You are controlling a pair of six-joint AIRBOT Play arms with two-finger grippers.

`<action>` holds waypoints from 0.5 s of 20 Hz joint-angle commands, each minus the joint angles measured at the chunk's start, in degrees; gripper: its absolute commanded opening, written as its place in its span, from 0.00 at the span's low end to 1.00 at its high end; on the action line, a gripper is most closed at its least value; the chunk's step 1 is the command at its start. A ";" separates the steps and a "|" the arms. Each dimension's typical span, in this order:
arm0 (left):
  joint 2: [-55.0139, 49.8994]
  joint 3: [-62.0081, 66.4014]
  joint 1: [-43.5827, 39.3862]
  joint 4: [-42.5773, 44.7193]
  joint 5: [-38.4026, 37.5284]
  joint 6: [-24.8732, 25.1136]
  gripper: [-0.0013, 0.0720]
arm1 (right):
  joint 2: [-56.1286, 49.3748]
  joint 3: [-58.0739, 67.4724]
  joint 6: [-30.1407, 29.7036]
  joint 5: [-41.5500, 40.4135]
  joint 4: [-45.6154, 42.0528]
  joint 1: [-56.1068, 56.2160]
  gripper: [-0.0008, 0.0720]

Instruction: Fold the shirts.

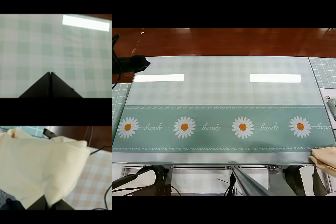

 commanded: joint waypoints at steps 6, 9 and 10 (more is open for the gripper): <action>-0.02 0.07 0.02 0.07 1.97 0.35 0.05 | 0.98 0.07 -0.04 -0.20 -1.44 -0.13 0.53; 0.00 0.07 0.00 0.04 1.92 0.31 0.05 | 0.98 0.07 -1.51 -2.67 2.64 -0.13 0.53; 0.00 0.09 0.00 0.00 1.73 0.31 0.05 | 0.98 0.09 -2.80 -5.20 8.46 -0.13 0.53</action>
